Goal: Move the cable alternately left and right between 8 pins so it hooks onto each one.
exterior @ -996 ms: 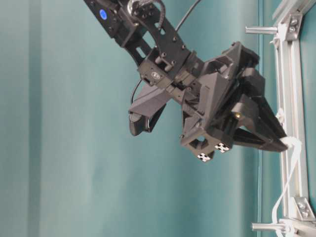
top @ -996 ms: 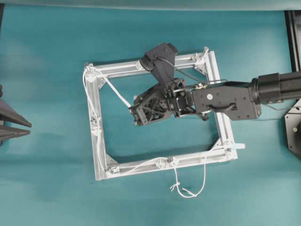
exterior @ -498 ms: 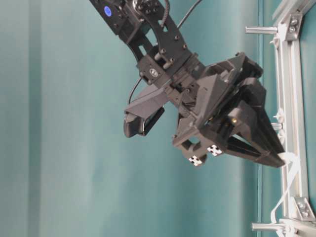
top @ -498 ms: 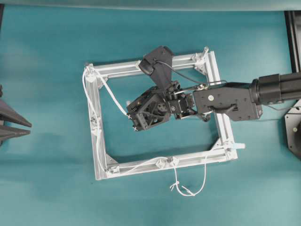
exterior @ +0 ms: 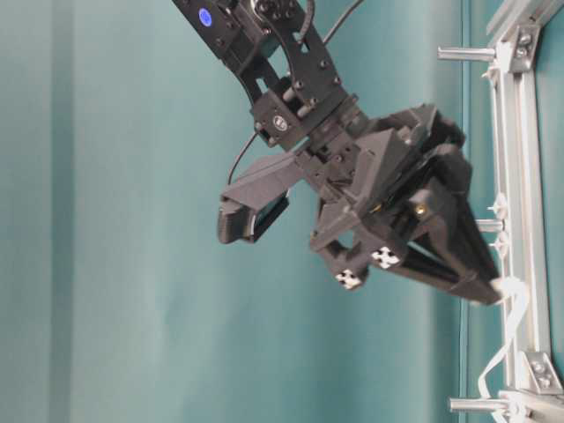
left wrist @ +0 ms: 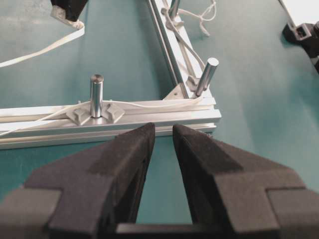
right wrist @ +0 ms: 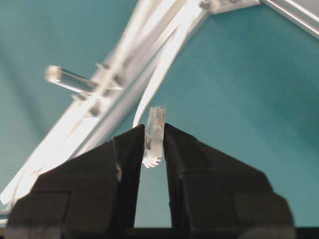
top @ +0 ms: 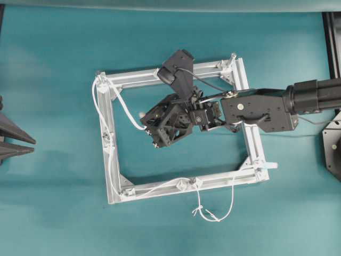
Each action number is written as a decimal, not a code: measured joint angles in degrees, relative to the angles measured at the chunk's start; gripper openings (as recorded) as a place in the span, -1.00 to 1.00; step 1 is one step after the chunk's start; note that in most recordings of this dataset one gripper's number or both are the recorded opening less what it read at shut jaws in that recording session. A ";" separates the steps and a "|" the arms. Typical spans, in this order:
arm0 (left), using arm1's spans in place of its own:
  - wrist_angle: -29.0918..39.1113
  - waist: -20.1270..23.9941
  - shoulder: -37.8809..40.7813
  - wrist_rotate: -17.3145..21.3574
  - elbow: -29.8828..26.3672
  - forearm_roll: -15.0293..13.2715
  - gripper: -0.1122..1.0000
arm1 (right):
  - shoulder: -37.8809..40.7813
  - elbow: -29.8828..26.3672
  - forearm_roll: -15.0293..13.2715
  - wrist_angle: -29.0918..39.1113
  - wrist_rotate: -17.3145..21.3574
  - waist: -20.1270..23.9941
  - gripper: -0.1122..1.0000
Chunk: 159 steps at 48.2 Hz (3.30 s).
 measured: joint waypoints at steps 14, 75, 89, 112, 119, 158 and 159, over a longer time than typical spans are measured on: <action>0.00 0.09 0.00 -0.09 0.00 0.00 -0.15 | -4.57 5.54 -0.70 5.89 0.00 0.18 -0.53; 0.00 0.09 0.00 0.00 0.00 0.00 -0.15 | -22.68 17.05 -1.76 26.02 -7.73 -14.33 -0.53; 0.00 0.09 -0.09 -0.09 0.00 0.00 -0.15 | -24.35 18.46 -1.67 26.63 -11.07 -14.59 -0.53; 0.00 0.09 -0.09 -0.09 0.00 -0.09 -0.15 | -32.34 26.28 -1.67 25.22 -11.60 -18.02 -0.53; 0.00 0.00 -0.09 0.00 0.00 0.00 -0.15 | -32.34 26.19 -1.93 24.87 -14.15 -20.48 -0.53; 0.00 0.09 -0.09 -0.09 0.00 -0.09 -0.15 | -23.03 20.39 -3.43 23.29 -23.38 -24.61 -0.53; 0.00 0.00 -0.09 -0.09 0.00 0.00 -0.15 | -23.03 20.57 -3.43 23.20 -23.38 -24.61 -0.53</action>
